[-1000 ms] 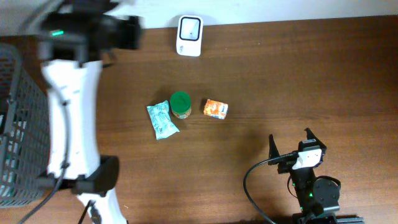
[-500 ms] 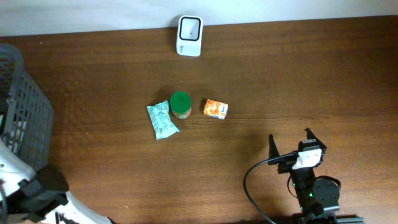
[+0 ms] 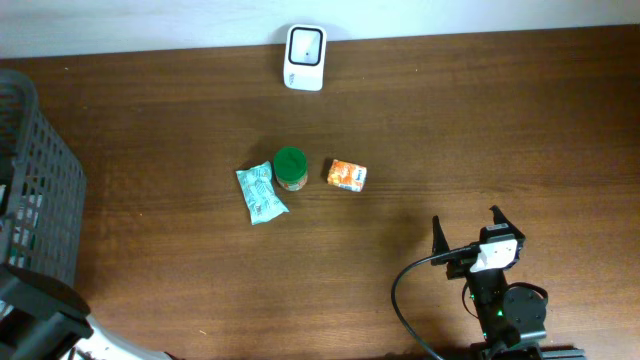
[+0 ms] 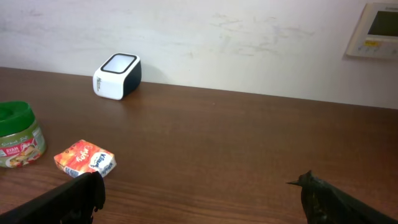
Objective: Scan the item barcode
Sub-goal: 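Reach the left gripper into the basket and grasp the white tube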
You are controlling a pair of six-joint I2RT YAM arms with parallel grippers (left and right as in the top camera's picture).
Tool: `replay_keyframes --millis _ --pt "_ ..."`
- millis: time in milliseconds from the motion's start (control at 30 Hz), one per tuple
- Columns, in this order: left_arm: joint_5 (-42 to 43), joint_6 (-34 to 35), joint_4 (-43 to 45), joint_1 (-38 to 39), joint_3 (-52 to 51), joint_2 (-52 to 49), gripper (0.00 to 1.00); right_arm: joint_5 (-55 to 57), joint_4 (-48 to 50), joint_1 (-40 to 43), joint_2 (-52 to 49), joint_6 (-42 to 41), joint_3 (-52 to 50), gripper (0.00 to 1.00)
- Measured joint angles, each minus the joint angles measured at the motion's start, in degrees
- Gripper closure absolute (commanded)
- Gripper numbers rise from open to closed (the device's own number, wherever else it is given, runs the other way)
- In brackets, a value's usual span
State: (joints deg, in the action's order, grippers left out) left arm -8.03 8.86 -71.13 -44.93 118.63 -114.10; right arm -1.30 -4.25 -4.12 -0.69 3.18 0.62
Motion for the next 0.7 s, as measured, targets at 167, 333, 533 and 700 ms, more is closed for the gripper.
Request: replay_keyframes --millis 167,333,533,700 --pt "-2.5 -8.3 9.0 0.5 -7.4 0.0 0.43 0.0 0.0 0.0 0.0 0.0 0.0 0.02" --pt "-3.0 -20.6 20.5 -0.3 -13.0 0.0 0.29 0.0 0.0 0.0 0.0 0.0 0.0 0.02" --pt "-3.4 -36.8 26.9 -2.8 -22.2 0.0 0.30 0.0 0.0 0.0 0.0 0.0 0.0 0.02" --pt "-3.4 -46.2 32.9 -2.9 -26.4 0.0 0.27 0.0 0.0 0.0 0.0 0.0 0.0 0.01"
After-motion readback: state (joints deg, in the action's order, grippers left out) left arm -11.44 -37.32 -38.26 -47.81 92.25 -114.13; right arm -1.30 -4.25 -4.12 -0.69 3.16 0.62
